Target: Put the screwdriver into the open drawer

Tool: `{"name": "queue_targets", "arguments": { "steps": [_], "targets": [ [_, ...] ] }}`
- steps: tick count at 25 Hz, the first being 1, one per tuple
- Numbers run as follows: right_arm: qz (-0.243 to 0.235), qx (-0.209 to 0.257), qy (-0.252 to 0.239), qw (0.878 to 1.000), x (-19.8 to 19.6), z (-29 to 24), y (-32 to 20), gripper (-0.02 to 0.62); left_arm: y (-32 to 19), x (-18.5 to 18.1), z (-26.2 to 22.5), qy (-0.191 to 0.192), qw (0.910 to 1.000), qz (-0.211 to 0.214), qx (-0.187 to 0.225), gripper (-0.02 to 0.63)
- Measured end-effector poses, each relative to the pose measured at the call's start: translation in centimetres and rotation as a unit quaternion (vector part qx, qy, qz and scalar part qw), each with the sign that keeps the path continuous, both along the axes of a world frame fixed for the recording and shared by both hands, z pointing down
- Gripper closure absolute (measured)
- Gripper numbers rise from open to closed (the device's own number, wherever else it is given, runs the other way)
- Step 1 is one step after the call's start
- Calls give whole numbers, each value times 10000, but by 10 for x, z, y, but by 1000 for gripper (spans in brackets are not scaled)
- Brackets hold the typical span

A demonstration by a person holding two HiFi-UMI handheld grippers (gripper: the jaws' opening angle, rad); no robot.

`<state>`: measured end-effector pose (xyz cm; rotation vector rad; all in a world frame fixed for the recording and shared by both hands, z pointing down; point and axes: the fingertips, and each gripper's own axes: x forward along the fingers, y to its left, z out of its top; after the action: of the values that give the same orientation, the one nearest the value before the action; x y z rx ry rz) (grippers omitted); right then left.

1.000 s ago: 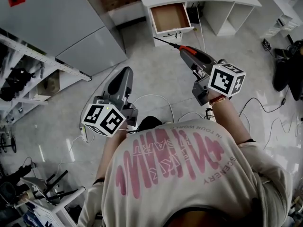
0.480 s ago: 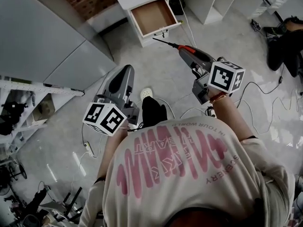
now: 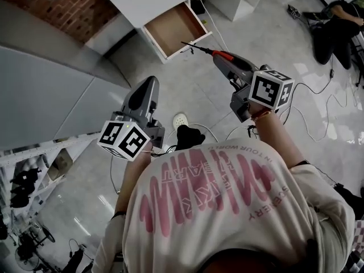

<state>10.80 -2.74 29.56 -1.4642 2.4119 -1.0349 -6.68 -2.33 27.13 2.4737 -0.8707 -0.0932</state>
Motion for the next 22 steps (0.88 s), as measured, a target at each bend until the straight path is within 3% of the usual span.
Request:
{"name": "queue_targets", "arguments": {
  "steps": [10, 15, 22],
  "targets": [
    [459, -509, 148, 9975, -18, 51, -98, 474, -107, -29, 45, -283, 9979, 392, -443, 603],
    [431, -1048, 382, 9928, -31, 106, -127, 474, -134, -35, 86, -539, 9951, 531, -642, 603],
    [194, -1700, 750, 9824, -49, 183, -157, 474, -141, -20, 150, -564, 9865, 926, -1225, 603]
  ]
}}
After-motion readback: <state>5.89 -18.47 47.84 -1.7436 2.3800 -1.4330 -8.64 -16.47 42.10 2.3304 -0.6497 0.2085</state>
